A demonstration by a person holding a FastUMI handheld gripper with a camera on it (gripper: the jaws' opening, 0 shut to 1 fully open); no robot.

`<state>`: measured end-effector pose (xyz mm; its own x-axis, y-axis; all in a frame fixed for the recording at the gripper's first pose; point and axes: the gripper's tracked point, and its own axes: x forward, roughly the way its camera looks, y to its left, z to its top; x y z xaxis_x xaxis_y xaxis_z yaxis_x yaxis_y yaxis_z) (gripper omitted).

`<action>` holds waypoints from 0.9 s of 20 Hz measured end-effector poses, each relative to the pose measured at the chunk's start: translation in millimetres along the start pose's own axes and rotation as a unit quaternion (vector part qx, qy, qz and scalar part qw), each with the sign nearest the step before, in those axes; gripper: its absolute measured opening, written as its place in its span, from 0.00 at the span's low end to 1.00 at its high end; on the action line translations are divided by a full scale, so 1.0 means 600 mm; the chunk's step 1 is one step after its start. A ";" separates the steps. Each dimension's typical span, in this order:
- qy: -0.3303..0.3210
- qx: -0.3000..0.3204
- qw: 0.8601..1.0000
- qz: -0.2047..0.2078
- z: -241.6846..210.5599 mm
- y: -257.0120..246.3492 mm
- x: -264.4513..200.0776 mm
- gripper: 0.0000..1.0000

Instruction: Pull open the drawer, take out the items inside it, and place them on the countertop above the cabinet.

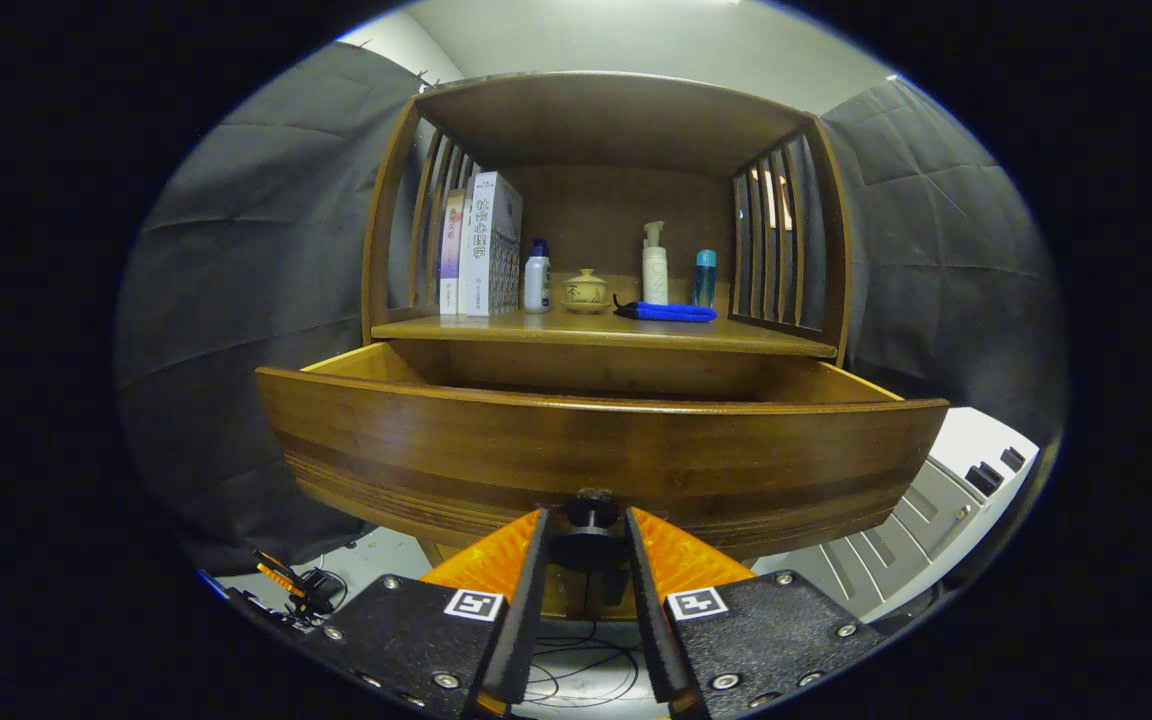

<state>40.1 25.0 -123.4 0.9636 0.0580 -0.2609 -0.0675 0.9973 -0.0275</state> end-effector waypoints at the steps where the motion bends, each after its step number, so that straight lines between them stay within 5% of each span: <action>1: -0.017 0.004 1.000 0.004 0.020 0.004 -0.004 0.47; 10: -0.098 -0.005 0.995 -0.017 0.196 0.012 -0.012 0.93; 18: 0.012 0.017 0.999 -0.046 0.210 0.013 0.088 0.93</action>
<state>123.2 41.3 -15.9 0.9586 -0.0343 -0.2825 0.0298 0.9993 -0.0205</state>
